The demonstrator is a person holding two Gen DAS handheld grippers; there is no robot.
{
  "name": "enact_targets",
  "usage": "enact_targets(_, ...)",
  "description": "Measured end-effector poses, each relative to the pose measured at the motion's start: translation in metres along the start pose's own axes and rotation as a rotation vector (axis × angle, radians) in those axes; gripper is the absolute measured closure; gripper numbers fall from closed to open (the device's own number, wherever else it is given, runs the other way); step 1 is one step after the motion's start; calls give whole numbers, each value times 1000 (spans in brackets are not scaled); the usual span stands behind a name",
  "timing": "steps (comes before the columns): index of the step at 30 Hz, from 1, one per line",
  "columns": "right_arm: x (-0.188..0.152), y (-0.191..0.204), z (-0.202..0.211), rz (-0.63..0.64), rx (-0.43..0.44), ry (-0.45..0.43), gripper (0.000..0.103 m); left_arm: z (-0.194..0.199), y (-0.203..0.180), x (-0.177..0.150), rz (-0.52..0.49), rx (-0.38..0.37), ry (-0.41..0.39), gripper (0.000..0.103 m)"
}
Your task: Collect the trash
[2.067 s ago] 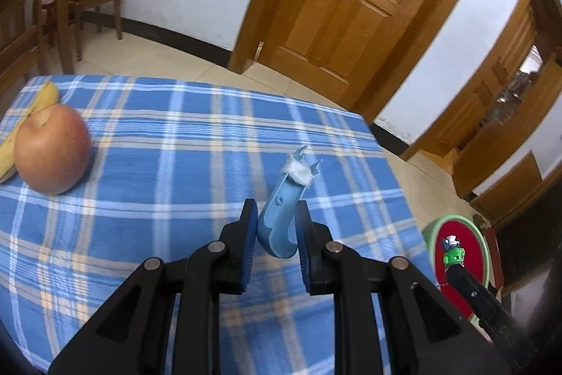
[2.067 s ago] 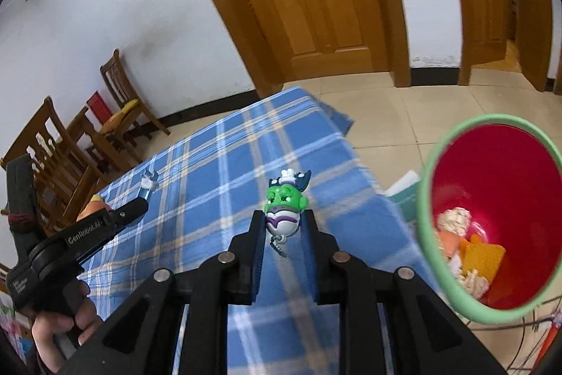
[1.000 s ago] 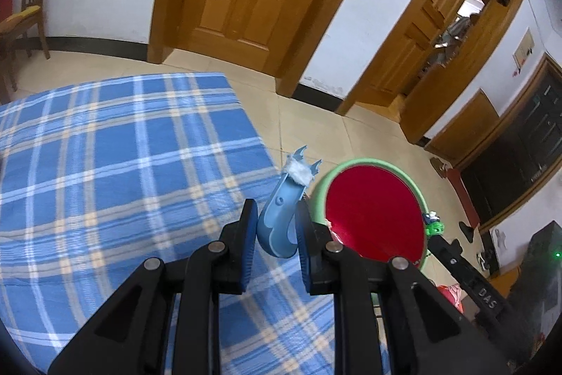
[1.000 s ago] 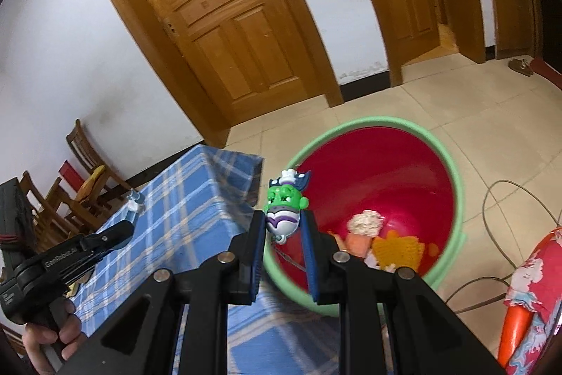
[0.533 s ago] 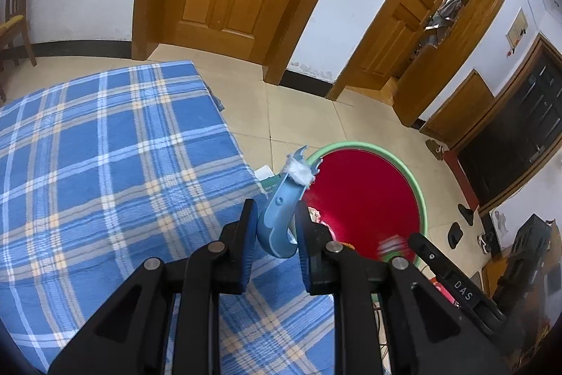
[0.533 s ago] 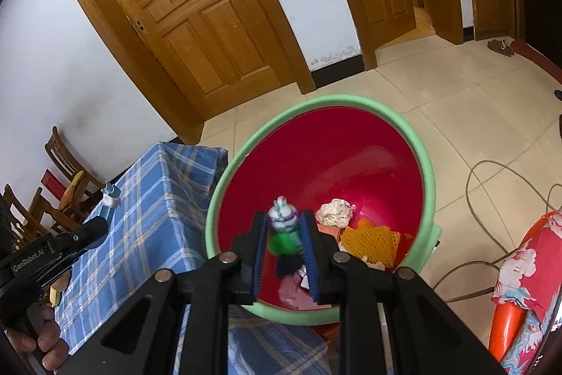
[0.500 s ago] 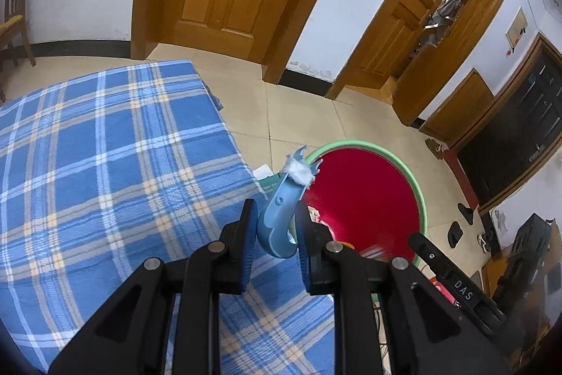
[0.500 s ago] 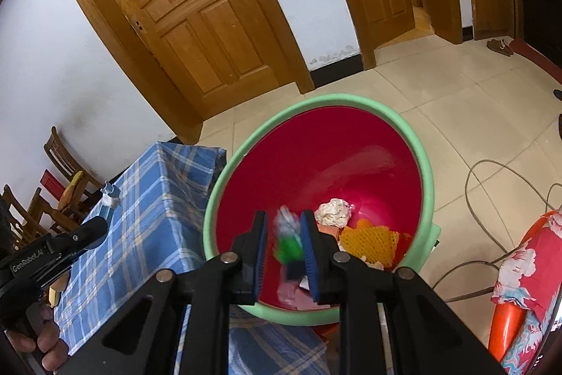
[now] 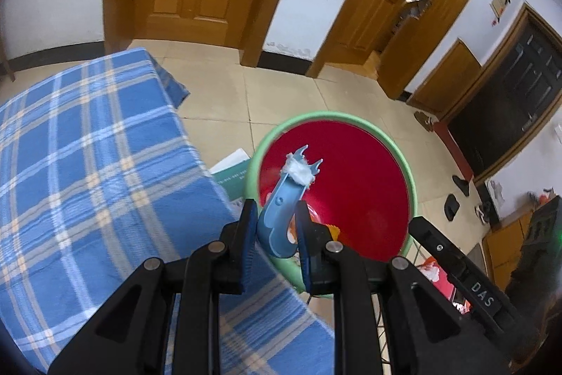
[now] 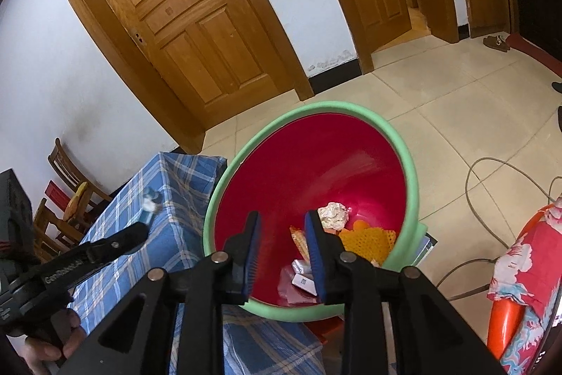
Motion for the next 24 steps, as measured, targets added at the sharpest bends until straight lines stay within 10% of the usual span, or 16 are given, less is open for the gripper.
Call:
enact_targets(8,0,-16,3,-19,-27,-5,70,-28,-23,-8,-73,-11,55,81)
enact_targets(24,-8,-1,19,10,-3,-11,51,11,4,-13,-60,97,-12,48)
Point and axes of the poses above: each gripper's, at about its wrist camera, not at the fingertips, and z roughly against the way its jaws point, y to its left, x to its top, the point moved 7 cm from there along -z, roughly the way its jaws point, and after that the axes turned 5 degrees about -y, right-handed, at the moved point
